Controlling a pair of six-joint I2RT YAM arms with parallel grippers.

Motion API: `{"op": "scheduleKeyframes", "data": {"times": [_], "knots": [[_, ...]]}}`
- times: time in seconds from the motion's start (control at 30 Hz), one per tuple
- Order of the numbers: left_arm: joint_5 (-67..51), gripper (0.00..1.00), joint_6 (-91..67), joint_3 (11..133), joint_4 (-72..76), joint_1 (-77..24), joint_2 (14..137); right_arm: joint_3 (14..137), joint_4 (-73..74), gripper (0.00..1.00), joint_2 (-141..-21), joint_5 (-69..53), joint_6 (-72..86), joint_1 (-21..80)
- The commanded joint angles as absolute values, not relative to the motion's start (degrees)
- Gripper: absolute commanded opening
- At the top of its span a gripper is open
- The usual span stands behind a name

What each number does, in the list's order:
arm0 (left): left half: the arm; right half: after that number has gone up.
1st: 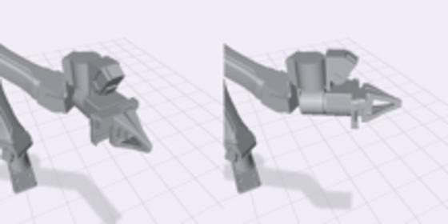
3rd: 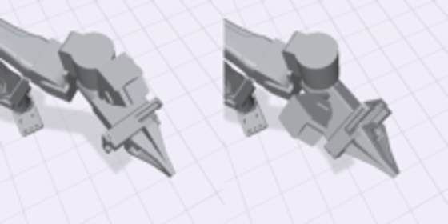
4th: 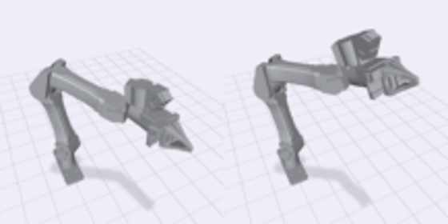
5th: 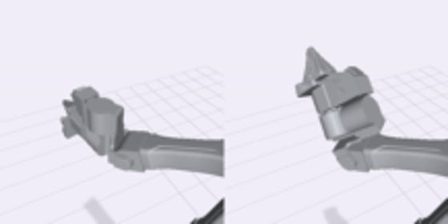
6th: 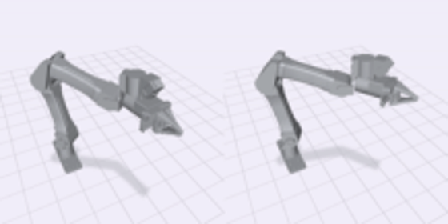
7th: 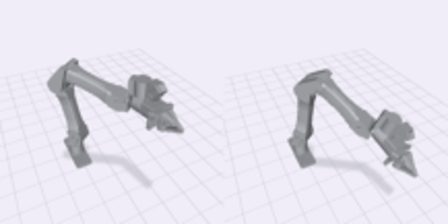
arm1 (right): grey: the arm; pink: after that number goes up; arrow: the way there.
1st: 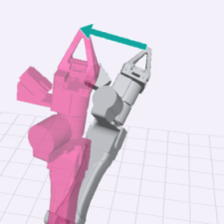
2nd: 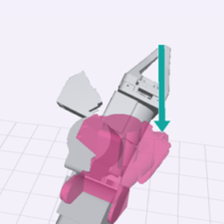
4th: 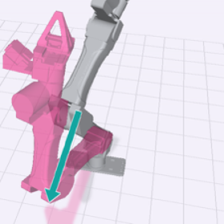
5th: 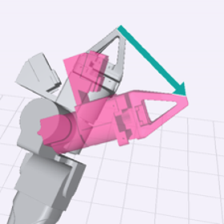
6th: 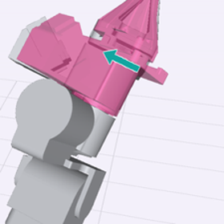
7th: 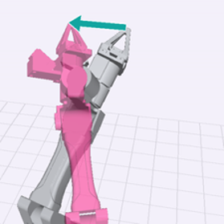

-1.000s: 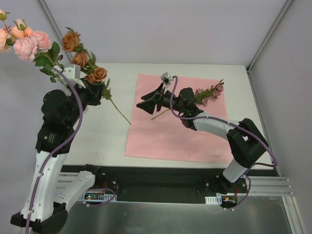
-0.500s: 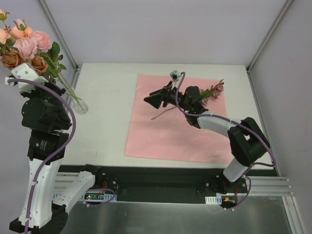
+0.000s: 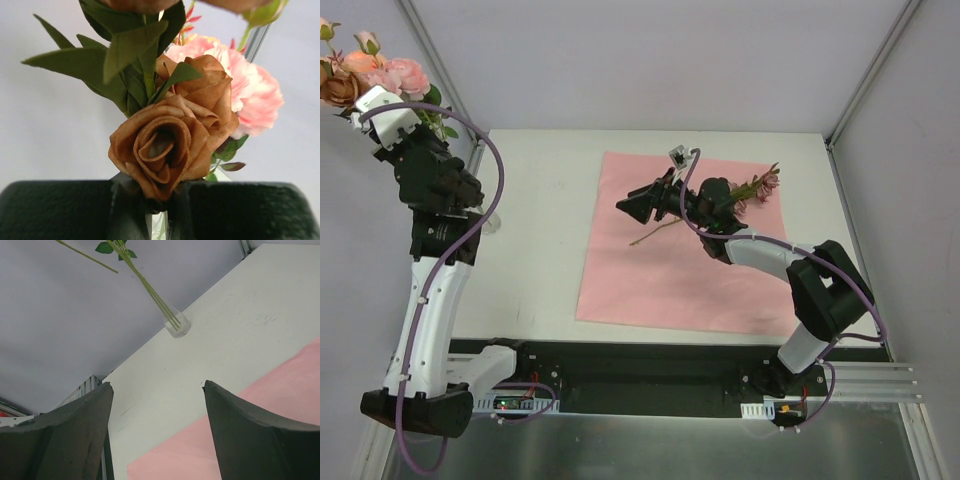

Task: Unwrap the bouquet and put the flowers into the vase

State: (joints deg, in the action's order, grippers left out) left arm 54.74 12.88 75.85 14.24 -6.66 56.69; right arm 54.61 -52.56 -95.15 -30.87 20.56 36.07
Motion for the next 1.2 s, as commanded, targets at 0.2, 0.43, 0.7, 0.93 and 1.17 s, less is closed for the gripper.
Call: {"op": "scheduleKeyframes", "data": {"times": [0.2, 0.43, 0.7, 0.93, 1.17], "knots": [[53.8, 0.00, 13.4, 76.6, 23.1, -1.9, 61.6, 54.5, -55.7, 0.76, -94.0, -31.8, 20.9, 35.1], [53.3, 0.00, 9.6, 73.0, 23.5, -1.1, 61.3, 54.8, -56.1, 0.76, -95.0, -32.2, 21.4, 35.1], [49.8, 0.00, 7.7, 70.1, 24.6, -0.9, 60.6, 54.9, -56.4, 0.76, -95.4, -32.3, 21.7, 35.0], [48.6, 0.00, 10.3, 67.2, 27.9, -0.9, 59.9, 54.9, -56.6, 0.76, -95.4, -32.5, 21.8, 35.0], [47.5, 0.00, 11.2, 66.0, 28.0, -0.9, 59.6, 54.9, -56.9, 0.76, -95.5, -32.6, 22.1, 34.9]]}}
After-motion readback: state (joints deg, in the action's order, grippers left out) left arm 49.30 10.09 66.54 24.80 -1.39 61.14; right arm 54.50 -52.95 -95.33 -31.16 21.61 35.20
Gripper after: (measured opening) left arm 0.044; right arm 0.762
